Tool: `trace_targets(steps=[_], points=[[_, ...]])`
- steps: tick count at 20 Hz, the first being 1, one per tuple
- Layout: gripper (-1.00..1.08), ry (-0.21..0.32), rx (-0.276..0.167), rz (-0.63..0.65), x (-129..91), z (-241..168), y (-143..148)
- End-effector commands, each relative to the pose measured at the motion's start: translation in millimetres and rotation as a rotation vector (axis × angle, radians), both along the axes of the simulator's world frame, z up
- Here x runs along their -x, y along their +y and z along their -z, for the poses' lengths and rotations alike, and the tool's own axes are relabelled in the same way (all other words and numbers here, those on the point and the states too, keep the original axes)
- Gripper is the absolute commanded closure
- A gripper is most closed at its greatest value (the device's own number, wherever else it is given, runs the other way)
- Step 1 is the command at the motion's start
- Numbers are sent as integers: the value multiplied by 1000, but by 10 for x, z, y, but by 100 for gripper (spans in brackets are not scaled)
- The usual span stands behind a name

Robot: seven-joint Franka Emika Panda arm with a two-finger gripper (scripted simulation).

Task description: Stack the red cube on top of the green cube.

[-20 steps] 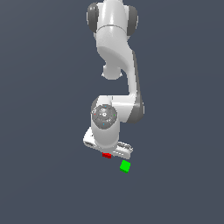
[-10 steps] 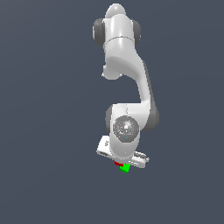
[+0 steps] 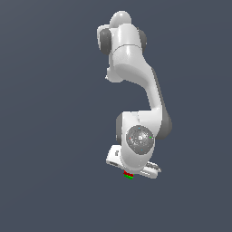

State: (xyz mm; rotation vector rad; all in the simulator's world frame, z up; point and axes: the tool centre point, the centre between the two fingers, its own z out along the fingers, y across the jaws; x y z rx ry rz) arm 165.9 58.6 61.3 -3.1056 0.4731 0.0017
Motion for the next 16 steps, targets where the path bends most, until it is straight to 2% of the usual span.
trace_targets(steps=[1,6,7,16], points=[[108,-1,0,1,-21,-3,21],[108,-1,0,1,-33,0,36],[-92,-1,0,1,-33,0,36],[-92,-1,0,1,-33,0,36]])
